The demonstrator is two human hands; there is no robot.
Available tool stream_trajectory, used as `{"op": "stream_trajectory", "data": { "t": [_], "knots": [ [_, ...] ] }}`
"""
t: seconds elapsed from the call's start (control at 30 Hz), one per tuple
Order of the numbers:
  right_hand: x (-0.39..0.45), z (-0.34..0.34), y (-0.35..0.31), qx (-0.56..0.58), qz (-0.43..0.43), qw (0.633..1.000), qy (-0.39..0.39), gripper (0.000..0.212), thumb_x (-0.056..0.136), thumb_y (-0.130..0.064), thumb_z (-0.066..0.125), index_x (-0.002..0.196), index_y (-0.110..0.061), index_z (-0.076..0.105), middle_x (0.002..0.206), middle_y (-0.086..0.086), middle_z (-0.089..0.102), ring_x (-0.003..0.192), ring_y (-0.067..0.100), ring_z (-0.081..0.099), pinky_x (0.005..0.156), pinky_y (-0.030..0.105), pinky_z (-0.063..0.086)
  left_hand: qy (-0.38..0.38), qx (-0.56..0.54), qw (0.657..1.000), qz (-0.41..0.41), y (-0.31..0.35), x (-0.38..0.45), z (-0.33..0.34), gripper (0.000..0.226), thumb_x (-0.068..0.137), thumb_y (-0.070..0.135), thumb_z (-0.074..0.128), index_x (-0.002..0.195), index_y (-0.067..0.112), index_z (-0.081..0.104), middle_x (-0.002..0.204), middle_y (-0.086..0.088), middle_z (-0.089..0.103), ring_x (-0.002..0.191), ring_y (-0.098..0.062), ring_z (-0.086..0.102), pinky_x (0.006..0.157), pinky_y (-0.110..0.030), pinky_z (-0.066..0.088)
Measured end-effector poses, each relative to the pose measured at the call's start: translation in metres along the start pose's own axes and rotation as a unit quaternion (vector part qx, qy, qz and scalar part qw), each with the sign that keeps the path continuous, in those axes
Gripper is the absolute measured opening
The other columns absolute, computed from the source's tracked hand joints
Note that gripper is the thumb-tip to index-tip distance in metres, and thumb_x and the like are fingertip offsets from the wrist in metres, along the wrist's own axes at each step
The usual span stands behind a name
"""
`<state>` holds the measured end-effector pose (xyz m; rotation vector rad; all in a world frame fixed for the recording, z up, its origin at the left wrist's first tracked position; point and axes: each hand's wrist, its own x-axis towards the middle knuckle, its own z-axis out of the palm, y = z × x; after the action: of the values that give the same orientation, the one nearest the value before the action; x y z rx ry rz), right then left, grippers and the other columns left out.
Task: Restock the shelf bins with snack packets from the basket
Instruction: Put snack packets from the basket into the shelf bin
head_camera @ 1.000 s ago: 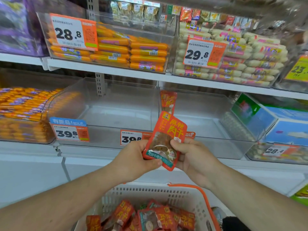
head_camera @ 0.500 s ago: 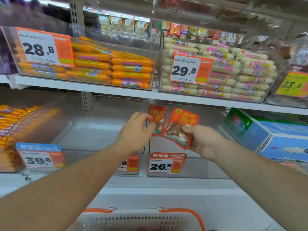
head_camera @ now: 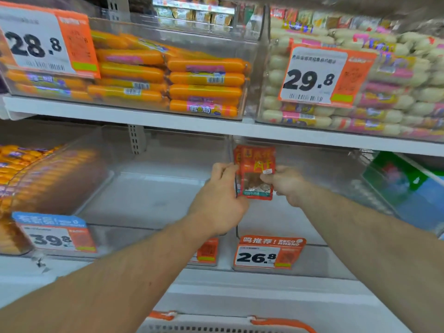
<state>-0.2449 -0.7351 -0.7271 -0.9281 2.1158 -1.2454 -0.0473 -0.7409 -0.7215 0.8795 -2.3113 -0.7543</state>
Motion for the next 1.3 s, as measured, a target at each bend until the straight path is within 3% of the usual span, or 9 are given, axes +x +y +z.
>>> {"op": "stream_trajectory", "data": {
  "t": [0.17,0.23,0.37,0.5,0.67,0.83,0.93,1.2,1.3],
  "knots": [
    [0.022,0.018,0.012,-0.012,-0.018,1.000,-0.011,0.013,0.092,-0.010,0.066,0.105,-0.014,0.063,0.095,0.006,0.063,0.063,0.008,0.052,0.043,0.016,0.041,0.007,0.007,1.000,-0.001,-0.004,0.001,0.002,0.054,0.089,0.020,0.054,0.141,0.021,0.038,0.140,0.006,0.028,0.115,-0.025,0.054,0.099,-0.041,0.044],
    [0.028,0.025,0.015,-0.028,-0.018,0.999,-0.022,0.016,0.092,-0.013,0.068,0.108,-0.014,0.065,0.095,0.006,0.064,0.068,0.013,0.057,0.055,0.025,0.046,0.011,0.007,1.000,0.005,-0.006,0.002,0.003,0.055,0.088,0.020,0.055,0.141,0.022,0.038,0.139,0.007,0.029,0.113,-0.024,0.054,0.098,-0.041,0.045],
    [0.042,0.035,0.020,-0.077,-0.010,0.997,-0.005,0.006,0.086,-0.014,0.066,0.081,-0.017,0.065,0.089,0.012,0.072,0.084,0.029,0.069,0.081,0.045,0.059,0.013,0.009,1.000,0.003,-0.009,0.004,0.004,0.056,0.088,0.024,0.057,0.141,0.023,0.038,0.138,0.008,0.028,0.115,-0.024,0.053,0.098,-0.040,0.045],
    [0.044,0.038,0.022,-0.076,0.003,0.997,0.000,0.025,0.080,-0.020,0.067,0.099,-0.005,0.066,0.092,0.015,0.072,0.084,0.030,0.070,0.078,0.046,0.060,0.015,0.008,1.000,0.004,-0.009,0.005,0.004,0.055,0.088,0.027,0.059,0.140,0.026,0.039,0.138,0.009,0.028,0.113,-0.023,0.055,0.096,-0.040,0.047],
    [0.030,0.041,0.018,-0.113,0.028,0.993,-0.034,0.029,0.086,-0.021,0.073,0.112,-0.011,0.064,0.101,0.010,0.068,0.095,0.027,0.067,0.092,0.043,0.056,0.012,0.013,1.000,0.002,-0.010,0.005,0.005,0.057,0.089,0.029,0.059,0.141,0.027,0.037,0.137,0.010,0.027,0.112,-0.021,0.054,0.095,-0.040,0.049],
    [0.034,0.036,0.016,-0.105,0.026,0.992,-0.071,0.042,0.078,-0.017,0.080,0.116,-0.013,0.062,0.107,0.005,0.069,0.091,0.018,0.064,0.086,0.035,0.053,0.012,0.006,1.000,0.008,-0.010,0.004,0.005,0.056,0.089,0.028,0.059,0.140,0.027,0.037,0.135,0.010,0.028,0.112,-0.020,0.054,0.095,-0.039,0.049],
    [0.035,0.035,0.013,-0.082,0.016,0.993,-0.087,0.052,0.072,-0.016,0.084,0.120,-0.014,0.063,0.106,0.005,0.071,0.097,0.021,0.067,0.096,0.043,0.052,0.011,0.005,1.000,0.006,-0.009,0.004,0.004,0.056,0.089,0.029,0.059,0.140,0.027,0.037,0.135,0.010,0.028,0.112,-0.020,0.053,0.095,-0.039,0.049],
    [0.031,0.044,0.018,-0.059,-0.010,0.998,-0.018,0.037,0.084,-0.029,0.075,0.118,-0.019,0.064,0.106,0.002,0.069,0.097,0.018,0.064,0.093,0.039,0.053,0.019,0.009,1.000,0.010,-0.008,0.003,0.004,0.055,0.089,0.028,0.059,0.140,0.027,0.037,0.137,0.010,0.027,0.110,-0.019,0.053,0.094,-0.035,0.048],
    [0.029,0.048,0.020,-0.072,-0.017,0.997,0.011,0.045,0.083,-0.036,0.075,0.122,-0.018,0.062,0.112,0.005,0.069,0.099,0.021,0.065,0.093,0.040,0.054,0.023,0.009,1.000,0.012,-0.008,0.003,0.004,0.055,0.089,0.028,0.059,0.140,0.027,0.037,0.138,0.010,0.028,0.109,-0.018,0.054,0.094,-0.034,0.048]
  ]
}}
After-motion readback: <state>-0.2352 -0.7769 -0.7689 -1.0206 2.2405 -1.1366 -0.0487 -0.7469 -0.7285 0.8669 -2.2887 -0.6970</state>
